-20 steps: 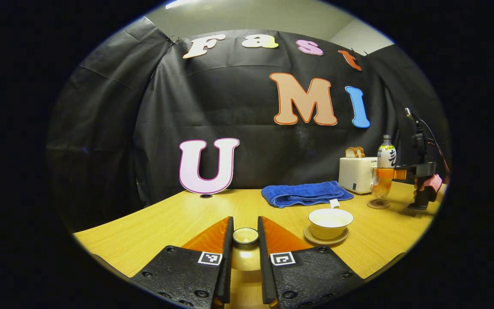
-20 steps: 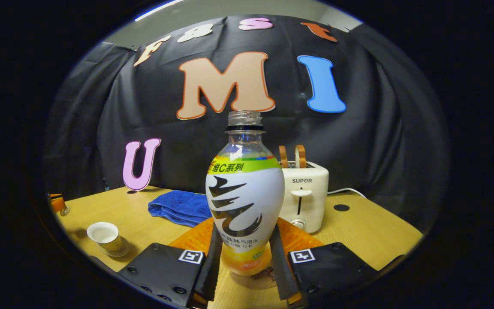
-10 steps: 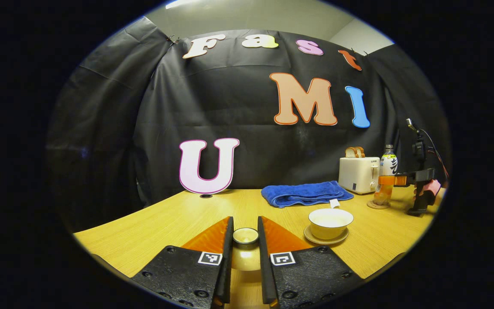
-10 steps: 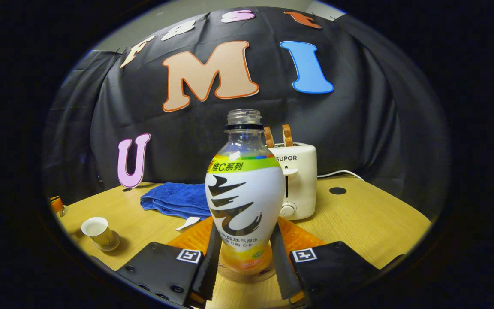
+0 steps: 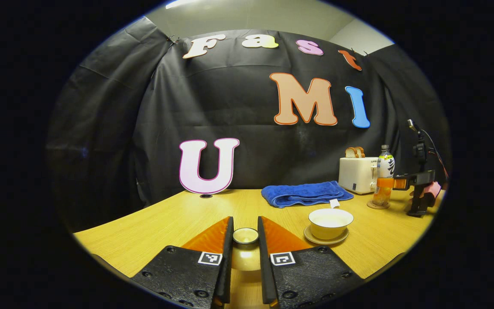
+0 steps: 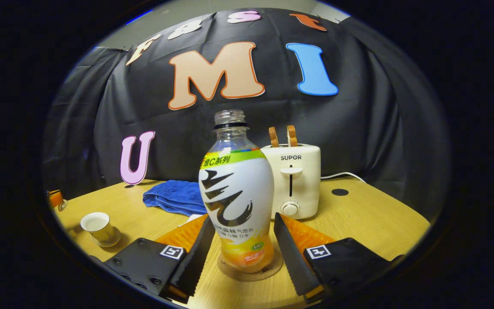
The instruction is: Open the teacup lid with one hand, grasp the water bottle and pour water into the teacup with the other hand; after pouring, place the water bottle on the coaster and then close the teacup lid.
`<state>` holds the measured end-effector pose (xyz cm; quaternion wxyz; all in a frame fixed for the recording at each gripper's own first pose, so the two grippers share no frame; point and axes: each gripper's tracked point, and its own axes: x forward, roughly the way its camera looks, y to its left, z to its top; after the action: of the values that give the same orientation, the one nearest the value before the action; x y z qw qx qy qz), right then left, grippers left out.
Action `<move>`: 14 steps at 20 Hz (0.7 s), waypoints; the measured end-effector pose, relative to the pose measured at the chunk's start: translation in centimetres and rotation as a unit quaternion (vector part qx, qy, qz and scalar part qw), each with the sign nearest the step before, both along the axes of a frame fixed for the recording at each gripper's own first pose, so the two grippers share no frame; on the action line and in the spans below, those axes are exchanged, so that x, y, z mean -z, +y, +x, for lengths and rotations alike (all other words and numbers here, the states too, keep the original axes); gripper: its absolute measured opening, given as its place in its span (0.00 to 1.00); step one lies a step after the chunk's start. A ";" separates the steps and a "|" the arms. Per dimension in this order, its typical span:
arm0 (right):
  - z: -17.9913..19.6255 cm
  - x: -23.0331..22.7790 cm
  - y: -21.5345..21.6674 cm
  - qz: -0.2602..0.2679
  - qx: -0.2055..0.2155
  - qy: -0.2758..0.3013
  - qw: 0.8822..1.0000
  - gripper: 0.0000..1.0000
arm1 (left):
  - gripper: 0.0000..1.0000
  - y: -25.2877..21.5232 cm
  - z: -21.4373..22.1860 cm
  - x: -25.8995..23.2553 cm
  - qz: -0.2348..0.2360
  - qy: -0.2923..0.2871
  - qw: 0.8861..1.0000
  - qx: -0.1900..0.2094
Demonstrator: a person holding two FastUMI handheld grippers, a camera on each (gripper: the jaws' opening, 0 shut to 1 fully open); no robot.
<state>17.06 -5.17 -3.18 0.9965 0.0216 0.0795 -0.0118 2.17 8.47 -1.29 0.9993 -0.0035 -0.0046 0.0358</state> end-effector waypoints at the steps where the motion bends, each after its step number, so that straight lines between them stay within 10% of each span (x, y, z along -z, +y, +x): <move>1: -0.1 0.0 0.1 -0.001 -0.001 0.000 1.000 0.85 | 0.26 0.1 -0.1 -0.1 0.000 -0.001 1.000 -0.001; 14: -5.8 -2.2 0.9 -0.025 -0.009 -0.065 0.998 0.85 | 0.26 -0.4 0.7 0.0 -0.001 0.000 1.000 0.001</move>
<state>11.30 -4.27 -1.02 0.9999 -0.0031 0.0144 -0.0029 2.91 8.03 -1.28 0.9994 -0.0040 -0.0043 0.0344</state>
